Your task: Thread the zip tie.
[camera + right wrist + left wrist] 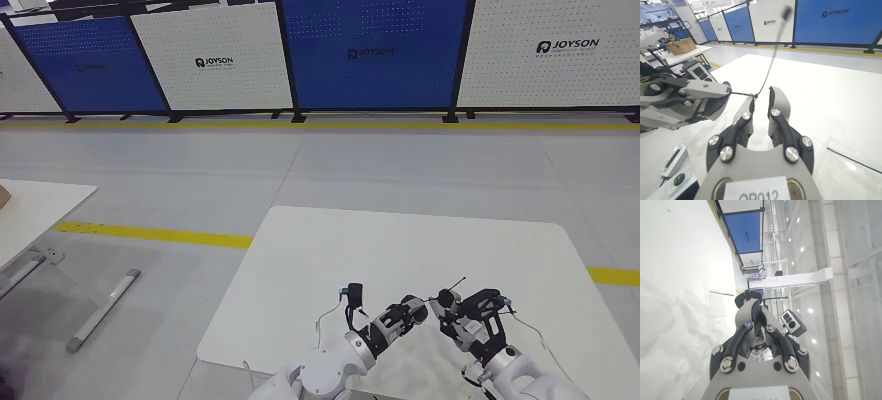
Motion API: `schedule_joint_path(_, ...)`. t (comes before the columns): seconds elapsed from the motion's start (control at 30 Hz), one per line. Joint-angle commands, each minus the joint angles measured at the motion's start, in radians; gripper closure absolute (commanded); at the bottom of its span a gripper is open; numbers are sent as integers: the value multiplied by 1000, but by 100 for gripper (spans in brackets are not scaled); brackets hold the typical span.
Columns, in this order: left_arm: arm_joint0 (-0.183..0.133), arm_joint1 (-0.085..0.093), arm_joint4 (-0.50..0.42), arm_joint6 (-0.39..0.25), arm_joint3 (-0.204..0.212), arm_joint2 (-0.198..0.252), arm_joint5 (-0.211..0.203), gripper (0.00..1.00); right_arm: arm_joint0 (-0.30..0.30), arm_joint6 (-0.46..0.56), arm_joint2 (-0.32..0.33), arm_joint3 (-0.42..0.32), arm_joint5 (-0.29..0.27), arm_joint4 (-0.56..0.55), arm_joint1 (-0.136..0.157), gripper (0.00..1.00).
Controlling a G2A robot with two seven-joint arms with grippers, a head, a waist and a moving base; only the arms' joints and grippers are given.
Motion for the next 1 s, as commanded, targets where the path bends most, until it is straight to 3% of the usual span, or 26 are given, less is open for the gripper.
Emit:
schedule_joint_path(0.0,-1,0,2,0,1,1,1,100,0,-1,0,0,0,-1,0,81)
schedule_joint_path(0.07,-1,-1,3,0,2,1,0,100,0,-3,0,-1,0,-1,-1,87)
schedule_joint_path(0.1,-1,-1,3,0,2,1,0,100,-1,-3,0,-1,1,-1,-1,100)
schedule_joint_path(0.97,34,6,21,-28,-36,-11,-81,100,18,2,-20,27,-2,-24,-10,100)
